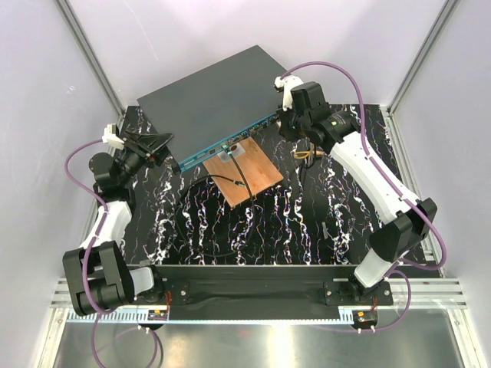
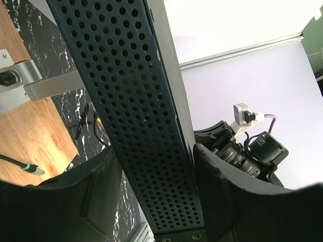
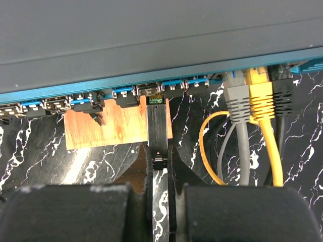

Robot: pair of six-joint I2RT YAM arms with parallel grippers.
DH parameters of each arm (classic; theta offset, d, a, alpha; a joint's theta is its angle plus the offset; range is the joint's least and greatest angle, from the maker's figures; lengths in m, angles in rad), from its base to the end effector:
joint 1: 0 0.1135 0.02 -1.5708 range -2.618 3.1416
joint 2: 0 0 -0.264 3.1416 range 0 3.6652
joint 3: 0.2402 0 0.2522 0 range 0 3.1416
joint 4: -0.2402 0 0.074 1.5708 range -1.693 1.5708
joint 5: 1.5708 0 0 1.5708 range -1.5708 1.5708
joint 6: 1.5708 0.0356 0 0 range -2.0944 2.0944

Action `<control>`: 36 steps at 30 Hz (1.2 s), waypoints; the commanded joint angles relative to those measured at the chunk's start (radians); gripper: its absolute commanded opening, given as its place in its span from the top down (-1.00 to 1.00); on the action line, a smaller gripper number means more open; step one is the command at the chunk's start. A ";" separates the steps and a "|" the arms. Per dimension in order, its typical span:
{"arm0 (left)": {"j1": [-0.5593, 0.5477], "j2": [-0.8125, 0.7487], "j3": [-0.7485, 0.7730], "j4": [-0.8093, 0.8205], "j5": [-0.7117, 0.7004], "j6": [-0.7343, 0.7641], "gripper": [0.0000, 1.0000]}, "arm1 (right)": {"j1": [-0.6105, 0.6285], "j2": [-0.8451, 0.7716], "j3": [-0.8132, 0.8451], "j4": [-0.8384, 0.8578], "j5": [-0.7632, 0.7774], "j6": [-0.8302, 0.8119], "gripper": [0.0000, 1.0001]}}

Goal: Insert the plug into the switch port

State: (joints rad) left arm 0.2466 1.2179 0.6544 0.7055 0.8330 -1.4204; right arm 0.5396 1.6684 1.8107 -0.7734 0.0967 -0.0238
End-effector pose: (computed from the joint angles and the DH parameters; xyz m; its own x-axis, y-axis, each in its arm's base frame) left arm 0.2633 0.0391 0.2950 -0.5194 -0.8166 -0.2519 0.2175 0.1587 -0.9631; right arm 0.3175 0.1862 0.4058 -0.4955 -0.3243 -0.8058 -0.4564 0.8865 -0.0762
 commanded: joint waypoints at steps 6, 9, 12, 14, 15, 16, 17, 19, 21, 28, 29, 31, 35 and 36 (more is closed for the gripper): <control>-0.047 -0.026 0.017 0.134 -0.011 0.061 1.00 | -0.006 -0.006 0.058 0.023 0.008 0.009 1.00; -0.047 -0.026 0.019 0.138 -0.011 0.055 1.00 | -0.007 -0.001 0.055 0.020 0.003 0.009 1.00; -0.047 -0.024 0.024 0.138 -0.009 0.054 1.00 | -0.007 0.014 0.058 0.019 -0.008 0.007 1.00; -0.049 -0.027 0.022 0.138 -0.008 0.055 1.00 | -0.006 0.019 0.062 0.010 -0.020 0.004 1.00; -0.049 -0.027 0.022 0.135 -0.008 0.057 1.00 | -0.007 0.024 0.067 0.008 -0.023 0.004 1.00; -0.049 -0.026 0.024 0.135 -0.008 0.057 1.00 | -0.007 0.030 0.070 0.005 -0.026 0.001 1.00; -0.049 -0.024 0.022 0.135 -0.009 0.057 1.00 | -0.007 0.031 0.073 0.003 -0.028 -0.001 1.00; -0.049 -0.023 0.022 0.135 -0.011 0.057 1.00 | -0.007 0.031 0.078 0.002 -0.031 -0.005 1.00; -0.049 -0.023 0.021 0.135 -0.011 0.058 1.00 | -0.007 0.031 0.081 -0.001 -0.035 -0.008 1.00; -0.049 -0.018 0.024 0.137 -0.009 0.057 1.00 | -0.006 0.045 0.117 -0.013 -0.064 -0.016 1.00; -0.049 -0.018 0.024 0.137 -0.009 0.057 1.00 | -0.006 0.045 0.121 -0.013 -0.071 -0.016 1.00; -0.047 -0.018 0.022 0.135 -0.009 0.057 1.00 | -0.006 0.051 0.133 -0.015 -0.078 -0.016 1.00; -0.049 -0.020 0.021 0.135 -0.009 0.058 1.00 | -0.007 0.065 0.154 -0.023 -0.092 -0.015 1.00; -0.047 -0.020 0.019 0.135 -0.009 0.060 1.00 | -0.006 0.067 0.160 -0.024 -0.095 -0.015 1.00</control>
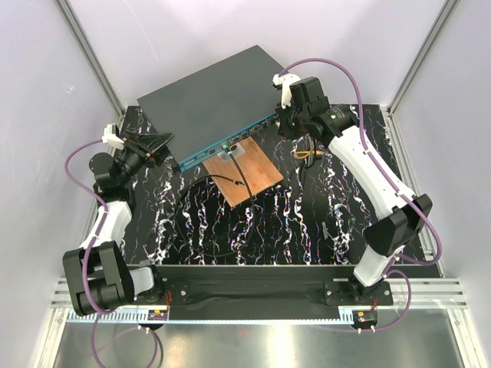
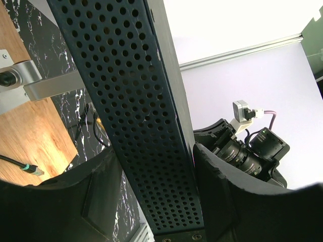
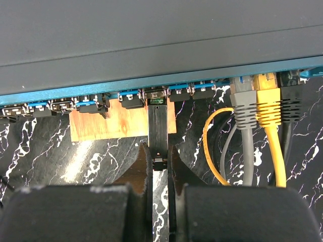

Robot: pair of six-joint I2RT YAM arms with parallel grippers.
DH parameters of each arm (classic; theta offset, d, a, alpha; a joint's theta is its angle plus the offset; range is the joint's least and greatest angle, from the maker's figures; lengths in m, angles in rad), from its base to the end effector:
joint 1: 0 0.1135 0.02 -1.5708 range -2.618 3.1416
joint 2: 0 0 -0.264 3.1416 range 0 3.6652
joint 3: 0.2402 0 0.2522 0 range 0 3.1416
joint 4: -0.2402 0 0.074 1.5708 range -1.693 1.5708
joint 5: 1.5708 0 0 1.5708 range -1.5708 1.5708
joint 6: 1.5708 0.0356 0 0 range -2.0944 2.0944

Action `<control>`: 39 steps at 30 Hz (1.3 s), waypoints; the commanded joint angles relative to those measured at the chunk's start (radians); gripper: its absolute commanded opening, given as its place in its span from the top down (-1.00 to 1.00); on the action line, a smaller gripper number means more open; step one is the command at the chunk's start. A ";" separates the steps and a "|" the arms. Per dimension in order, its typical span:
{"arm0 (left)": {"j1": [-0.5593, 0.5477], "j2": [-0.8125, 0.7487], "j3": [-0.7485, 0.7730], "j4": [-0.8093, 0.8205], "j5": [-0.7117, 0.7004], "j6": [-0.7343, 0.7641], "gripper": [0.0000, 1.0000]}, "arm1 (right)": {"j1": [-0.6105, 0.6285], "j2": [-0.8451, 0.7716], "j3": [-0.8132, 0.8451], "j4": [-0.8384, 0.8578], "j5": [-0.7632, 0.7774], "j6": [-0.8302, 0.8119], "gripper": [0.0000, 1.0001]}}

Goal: Insert the plug into the switch port

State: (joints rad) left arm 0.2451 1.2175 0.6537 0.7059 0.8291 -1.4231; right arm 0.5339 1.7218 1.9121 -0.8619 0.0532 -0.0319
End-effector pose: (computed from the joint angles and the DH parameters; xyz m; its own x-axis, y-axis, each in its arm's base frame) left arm 0.2633 0.0388 0.2949 -0.5180 -0.8183 -0.2490 0.2160 0.1565 -0.9638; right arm 0.3235 0.1890 0.4116 -0.5203 -0.3446 -0.7814 -0.4892 0.8703 -0.0580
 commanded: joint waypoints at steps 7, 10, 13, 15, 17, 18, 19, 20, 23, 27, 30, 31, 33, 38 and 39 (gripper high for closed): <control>-0.047 -0.016 0.018 0.135 -0.005 0.062 1.00 | -0.002 0.019 0.093 0.060 -0.052 -0.008 1.00; -0.047 -0.013 0.020 0.135 -0.007 0.064 1.00 | -0.002 0.019 0.102 0.057 -0.079 -0.006 1.00; -0.046 -0.012 0.020 0.133 -0.007 0.062 1.00 | 0.000 0.018 0.110 0.057 -0.096 -0.013 1.00; -0.047 -0.010 0.020 0.135 -0.008 0.062 1.00 | 0.000 0.019 0.113 0.055 -0.124 -0.026 1.00; -0.049 -0.009 0.023 0.133 -0.007 0.061 1.00 | -0.002 0.022 0.117 0.051 -0.128 -0.028 1.00; -0.046 -0.009 0.023 0.133 -0.007 0.059 1.00 | 0.000 0.031 0.120 0.049 -0.121 -0.031 1.00; -0.047 -0.009 0.023 0.132 -0.007 0.061 1.00 | -0.002 0.036 0.120 0.044 -0.112 -0.036 1.00; -0.046 -0.007 0.023 0.133 -0.008 0.061 1.00 | 0.000 0.044 0.122 0.038 -0.104 -0.040 1.00; -0.046 -0.012 0.020 0.132 -0.007 0.059 1.00 | -0.002 0.068 0.123 0.012 -0.079 -0.052 1.00; -0.046 -0.010 0.021 0.130 -0.007 0.061 1.00 | -0.002 0.062 0.097 0.018 -0.081 -0.054 1.00; -0.046 -0.009 0.018 0.132 -0.008 0.061 1.00 | 0.000 0.058 0.100 0.011 -0.075 -0.059 1.00; -0.046 -0.007 0.018 0.132 -0.008 0.062 1.00 | 0.000 0.055 0.099 0.017 -0.075 -0.059 1.00; -0.046 -0.009 0.020 0.133 -0.010 0.061 1.00 | 0.000 0.056 0.110 0.017 -0.082 -0.059 1.00; -0.047 -0.009 0.020 0.133 -0.010 0.061 1.00 | 0.000 0.074 0.174 0.020 -0.088 -0.059 1.00; -0.047 -0.009 0.020 0.130 -0.005 0.062 1.00 | 0.000 0.088 0.188 0.017 -0.092 -0.057 1.00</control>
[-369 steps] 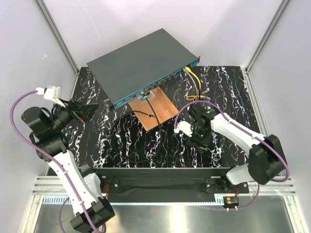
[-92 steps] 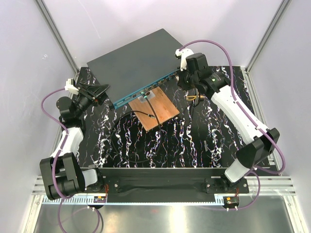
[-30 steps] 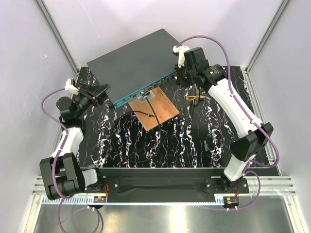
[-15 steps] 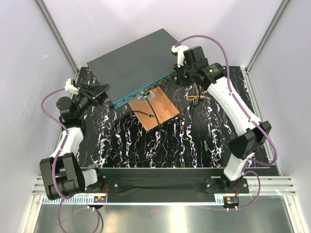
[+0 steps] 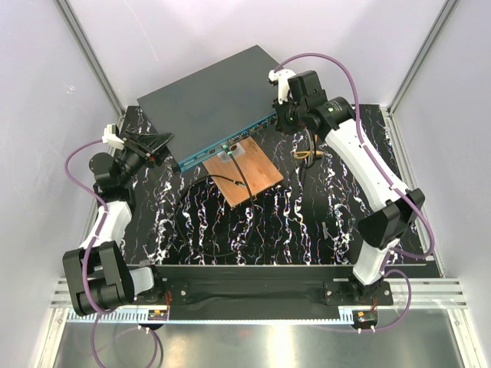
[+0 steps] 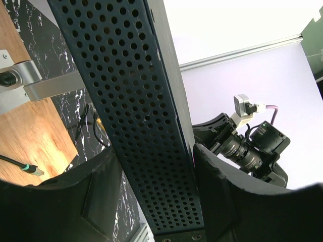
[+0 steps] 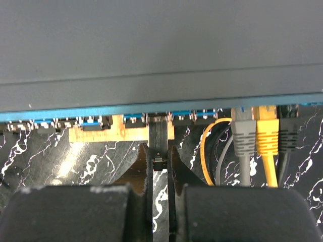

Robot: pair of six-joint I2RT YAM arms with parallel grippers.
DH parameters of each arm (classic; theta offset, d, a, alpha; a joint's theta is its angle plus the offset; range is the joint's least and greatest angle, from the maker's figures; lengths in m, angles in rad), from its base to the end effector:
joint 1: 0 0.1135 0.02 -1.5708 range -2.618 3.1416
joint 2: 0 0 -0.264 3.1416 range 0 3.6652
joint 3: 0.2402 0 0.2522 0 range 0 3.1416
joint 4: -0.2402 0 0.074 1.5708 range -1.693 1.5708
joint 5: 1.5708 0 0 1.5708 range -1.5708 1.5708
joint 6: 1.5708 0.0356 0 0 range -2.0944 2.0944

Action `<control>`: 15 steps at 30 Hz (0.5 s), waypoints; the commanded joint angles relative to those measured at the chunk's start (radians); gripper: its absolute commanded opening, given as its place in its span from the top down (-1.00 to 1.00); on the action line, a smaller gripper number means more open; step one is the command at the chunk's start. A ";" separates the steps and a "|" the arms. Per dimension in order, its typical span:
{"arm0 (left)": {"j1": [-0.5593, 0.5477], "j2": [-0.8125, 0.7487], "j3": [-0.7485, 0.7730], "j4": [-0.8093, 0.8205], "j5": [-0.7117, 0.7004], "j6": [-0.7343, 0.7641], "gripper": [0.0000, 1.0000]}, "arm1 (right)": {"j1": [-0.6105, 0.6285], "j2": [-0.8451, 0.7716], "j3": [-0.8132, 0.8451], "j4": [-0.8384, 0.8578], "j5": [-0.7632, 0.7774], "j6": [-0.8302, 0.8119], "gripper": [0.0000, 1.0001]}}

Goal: Insert the plug into the switch port

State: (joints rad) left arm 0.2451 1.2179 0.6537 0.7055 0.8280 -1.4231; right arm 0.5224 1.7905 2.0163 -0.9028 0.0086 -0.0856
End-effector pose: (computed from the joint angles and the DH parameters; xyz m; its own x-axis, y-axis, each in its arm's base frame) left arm 0.2634 0.0388 0.2948 -0.5173 -0.8190 -0.2483 0.2151 0.1564 -0.9640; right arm 0.3366 0.1935 0.4158 -0.4988 -0.3858 -0.7761 -0.5377 0.8400 -0.0720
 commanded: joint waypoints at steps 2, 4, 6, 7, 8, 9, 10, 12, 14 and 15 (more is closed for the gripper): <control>-0.046 -0.011 0.018 0.129 -0.004 0.064 1.00 | 0.011 0.030 0.117 0.056 -0.050 -0.002 1.00; -0.046 -0.012 0.018 0.123 -0.006 0.066 1.00 | 0.011 0.044 0.134 0.056 -0.056 0.001 1.00; -0.046 -0.012 0.017 0.124 -0.007 0.069 1.00 | 0.011 0.053 0.148 0.059 -0.061 0.004 1.00; -0.046 -0.012 0.017 0.123 -0.007 0.069 1.00 | 0.010 0.058 0.150 0.061 -0.065 0.004 1.00; -0.046 -0.011 0.018 0.124 -0.007 0.070 1.00 | 0.011 0.060 0.154 0.062 -0.070 0.004 1.00; -0.046 -0.008 0.018 0.123 -0.007 0.070 1.00 | 0.010 0.067 0.156 0.062 -0.074 0.004 1.00; -0.046 -0.009 0.020 0.124 -0.007 0.069 1.00 | 0.011 0.070 0.160 0.062 -0.078 0.003 1.00; -0.046 -0.008 0.018 0.124 -0.007 0.069 1.00 | 0.011 0.086 0.183 0.048 -0.084 -0.003 1.00; -0.046 -0.009 0.021 0.124 -0.003 0.070 1.00 | 0.010 0.080 0.188 0.045 -0.085 -0.015 0.74; -0.046 -0.009 0.021 0.123 -0.003 0.069 1.00 | 0.011 0.073 0.187 0.036 -0.087 -0.020 0.58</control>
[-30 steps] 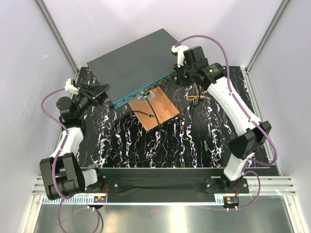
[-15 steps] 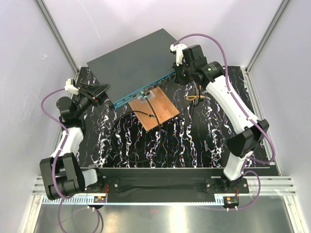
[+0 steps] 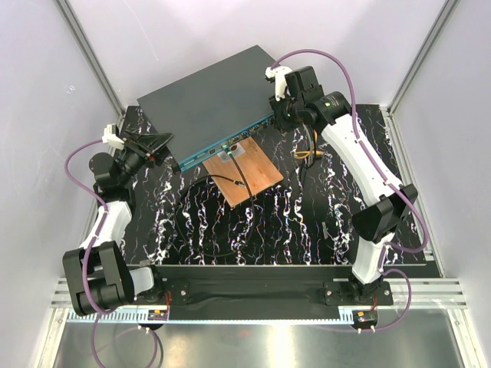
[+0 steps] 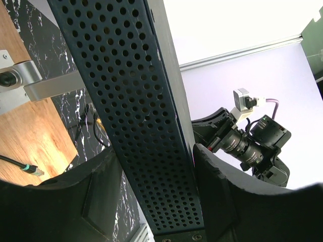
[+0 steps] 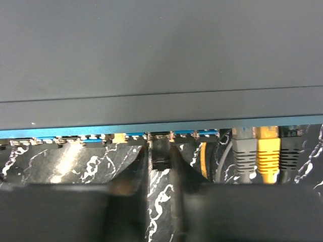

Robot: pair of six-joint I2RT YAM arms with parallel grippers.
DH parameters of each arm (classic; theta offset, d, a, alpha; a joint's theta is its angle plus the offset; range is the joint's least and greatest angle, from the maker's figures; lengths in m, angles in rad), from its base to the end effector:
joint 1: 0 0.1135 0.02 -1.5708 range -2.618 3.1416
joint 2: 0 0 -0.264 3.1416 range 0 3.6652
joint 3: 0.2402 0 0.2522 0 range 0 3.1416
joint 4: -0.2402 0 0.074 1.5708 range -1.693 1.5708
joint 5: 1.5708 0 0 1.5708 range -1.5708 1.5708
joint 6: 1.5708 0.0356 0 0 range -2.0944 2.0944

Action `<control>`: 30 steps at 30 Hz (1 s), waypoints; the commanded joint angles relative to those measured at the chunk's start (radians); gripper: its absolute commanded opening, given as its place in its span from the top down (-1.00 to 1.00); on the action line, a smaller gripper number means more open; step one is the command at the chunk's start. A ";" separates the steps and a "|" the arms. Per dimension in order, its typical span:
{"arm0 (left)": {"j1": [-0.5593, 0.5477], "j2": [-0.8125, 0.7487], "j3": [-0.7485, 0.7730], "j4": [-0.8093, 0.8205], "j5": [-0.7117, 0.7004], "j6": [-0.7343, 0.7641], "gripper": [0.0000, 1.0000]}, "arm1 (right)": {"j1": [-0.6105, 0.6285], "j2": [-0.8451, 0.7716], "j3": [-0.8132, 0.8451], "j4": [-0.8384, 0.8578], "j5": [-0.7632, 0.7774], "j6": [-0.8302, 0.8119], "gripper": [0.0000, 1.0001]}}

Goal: Insert the plug into the switch port

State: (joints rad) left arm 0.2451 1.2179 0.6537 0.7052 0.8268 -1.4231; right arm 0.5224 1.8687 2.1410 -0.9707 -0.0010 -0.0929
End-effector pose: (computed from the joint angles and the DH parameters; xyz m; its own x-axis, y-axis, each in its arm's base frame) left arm 0.2634 0.0389 0.2947 -0.5164 -0.8197 -0.2480 0.2147 0.1564 -0.9641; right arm 0.3477 0.2002 0.4191 -0.5085 -0.3998 -0.7626 -0.5492 0.8328 -0.0704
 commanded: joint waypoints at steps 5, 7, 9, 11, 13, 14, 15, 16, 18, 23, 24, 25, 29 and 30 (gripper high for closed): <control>-0.046 -0.008 0.020 0.120 -0.006 0.075 1.00 | 0.011 -0.060 -0.004 0.078 -0.059 -0.039 0.07; -0.046 -0.008 0.023 0.120 -0.005 0.075 1.00 | 0.007 -0.075 -0.038 0.061 -0.050 -0.044 0.05; -0.046 -0.009 0.024 0.117 0.000 0.076 1.00 | 0.002 -0.098 -0.059 0.050 -0.051 -0.045 0.03; -0.046 -0.012 0.023 0.116 -0.002 0.076 1.00 | -0.004 -0.123 -0.096 0.043 -0.048 -0.044 -0.04; -0.046 -0.014 0.023 0.112 -0.002 0.079 1.00 | -0.010 -0.137 -0.121 0.029 -0.050 -0.044 -0.08; -0.046 -0.017 0.023 0.111 -0.002 0.079 1.00 | -0.016 -0.152 -0.150 0.026 -0.053 -0.042 -0.09; -0.046 -0.018 0.023 0.111 -0.002 0.081 1.00 | -0.021 -0.160 -0.164 0.024 -0.053 -0.044 -0.09; -0.047 -0.018 0.024 0.106 -0.002 0.085 1.00 | -0.024 -0.169 -0.188 0.024 -0.056 -0.044 -0.07; -0.046 -0.020 0.021 0.106 -0.002 0.084 1.00 | -0.033 -0.184 -0.202 0.027 -0.056 -0.041 0.02; -0.047 -0.018 0.024 0.103 -0.005 0.089 1.00 | -0.038 -0.184 -0.190 0.041 -0.050 -0.028 0.40; -0.046 -0.018 0.024 0.103 -0.006 0.089 1.00 | -0.038 -0.181 -0.188 0.056 -0.048 -0.025 0.45; -0.044 -0.018 0.024 0.105 -0.005 0.085 1.00 | -0.038 -0.178 -0.182 0.066 -0.042 -0.021 0.52; -0.046 -0.020 0.026 0.105 -0.005 0.084 1.00 | -0.038 -0.166 -0.182 0.125 -0.044 0.001 0.55; -0.046 -0.020 0.026 0.105 -0.006 0.082 1.00 | -0.038 -0.160 -0.179 0.128 -0.045 0.004 0.55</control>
State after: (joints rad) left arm 0.2451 1.2179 0.6537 0.7044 0.8272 -1.4216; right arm 0.4877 1.7248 1.9366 -0.9203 -0.0456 -0.1123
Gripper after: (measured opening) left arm 0.580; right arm 0.229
